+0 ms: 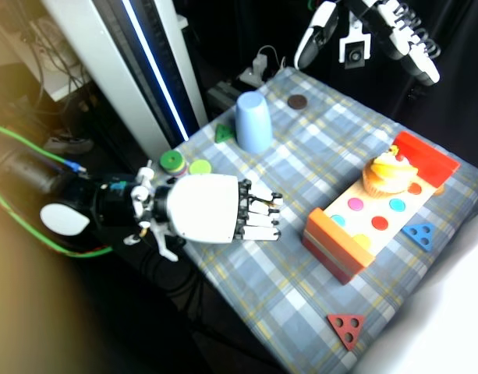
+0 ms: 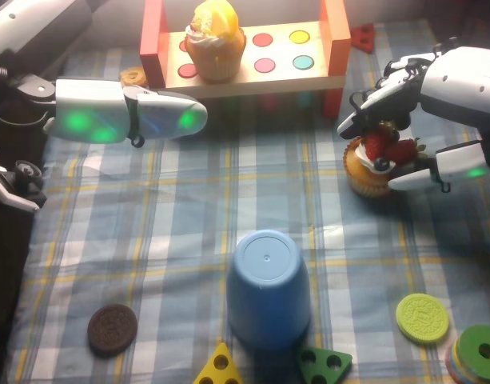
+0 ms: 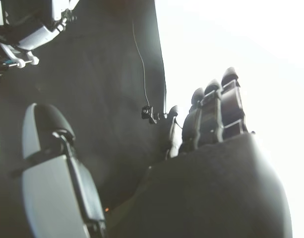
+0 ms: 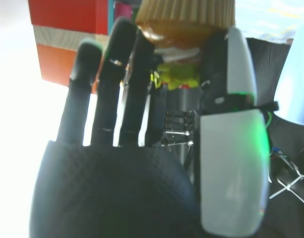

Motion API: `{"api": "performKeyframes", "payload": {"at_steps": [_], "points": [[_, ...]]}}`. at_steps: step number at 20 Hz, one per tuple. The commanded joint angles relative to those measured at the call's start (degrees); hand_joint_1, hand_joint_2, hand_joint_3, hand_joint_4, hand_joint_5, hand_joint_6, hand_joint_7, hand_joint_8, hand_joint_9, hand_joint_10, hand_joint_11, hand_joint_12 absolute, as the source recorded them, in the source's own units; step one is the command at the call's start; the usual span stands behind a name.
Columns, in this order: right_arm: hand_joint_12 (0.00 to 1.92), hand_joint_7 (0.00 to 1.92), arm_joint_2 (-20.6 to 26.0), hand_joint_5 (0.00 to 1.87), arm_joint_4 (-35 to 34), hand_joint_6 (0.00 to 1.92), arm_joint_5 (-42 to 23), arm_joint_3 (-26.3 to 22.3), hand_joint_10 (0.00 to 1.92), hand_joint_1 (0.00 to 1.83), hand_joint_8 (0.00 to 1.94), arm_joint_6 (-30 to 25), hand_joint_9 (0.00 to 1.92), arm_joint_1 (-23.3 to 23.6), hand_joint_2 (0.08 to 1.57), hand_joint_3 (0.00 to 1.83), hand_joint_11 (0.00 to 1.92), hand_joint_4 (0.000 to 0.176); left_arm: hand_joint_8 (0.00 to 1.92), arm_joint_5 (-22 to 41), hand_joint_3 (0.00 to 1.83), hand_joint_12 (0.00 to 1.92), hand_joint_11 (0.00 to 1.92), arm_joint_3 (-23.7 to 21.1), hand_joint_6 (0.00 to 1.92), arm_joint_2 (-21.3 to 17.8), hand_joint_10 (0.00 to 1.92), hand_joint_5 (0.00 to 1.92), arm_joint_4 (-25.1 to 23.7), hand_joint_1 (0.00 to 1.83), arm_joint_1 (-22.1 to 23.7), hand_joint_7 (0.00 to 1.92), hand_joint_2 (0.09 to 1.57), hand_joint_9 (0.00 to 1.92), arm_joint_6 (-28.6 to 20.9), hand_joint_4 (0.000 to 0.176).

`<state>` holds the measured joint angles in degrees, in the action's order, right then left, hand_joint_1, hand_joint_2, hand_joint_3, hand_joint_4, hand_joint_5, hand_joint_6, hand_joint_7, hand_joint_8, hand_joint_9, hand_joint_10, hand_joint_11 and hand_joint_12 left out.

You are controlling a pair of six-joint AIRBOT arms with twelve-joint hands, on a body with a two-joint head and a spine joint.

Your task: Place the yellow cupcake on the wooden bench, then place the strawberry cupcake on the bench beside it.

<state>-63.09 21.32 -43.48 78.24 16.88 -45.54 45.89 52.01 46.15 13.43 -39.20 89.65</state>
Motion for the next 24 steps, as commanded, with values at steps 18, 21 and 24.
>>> {"api": "performKeyframes", "payload": {"at_steps": [18,21,24], "points": [[1.17,1.29,-8.0,1.15,-0.2,0.73,-7.5,9.3,0.46,1.26,0.43,0.2,1.02,20.2,1.02,0.0,0.28,0.024,0.0,10.1,0.01,0.0,0.0,0.1,0.0,-0.8,0.0,0.0,2.0,0.84,-4.6,0.0,0.8,0.0,-5.6,0.176],[1.08,0.98,-11.1,1.19,1.7,0.71,-3.0,12.2,0.15,1.26,0.89,0.2,0.7,22.5,1.07,0.0,0.0,0.0,0.0,9.6,0.0,0.0,0.0,0.4,0.0,-0.4,0.0,0.0,1.9,0.86,-4.6,0.0,0.78,0.0,-5.6,0.176],[1.16,1.19,-13.4,1.21,3.6,0.47,0.4,14.4,0.68,1.28,0.8,0.2,0.86,23.7,1.03,0.0,0.0,0.0,0.0,9.2,0.0,0.0,0.0,0.6,0.0,-0.1,0.0,0.0,1.6,0.85,-4.2,0.0,0.77,0.0,-5.6,0.176]]}}
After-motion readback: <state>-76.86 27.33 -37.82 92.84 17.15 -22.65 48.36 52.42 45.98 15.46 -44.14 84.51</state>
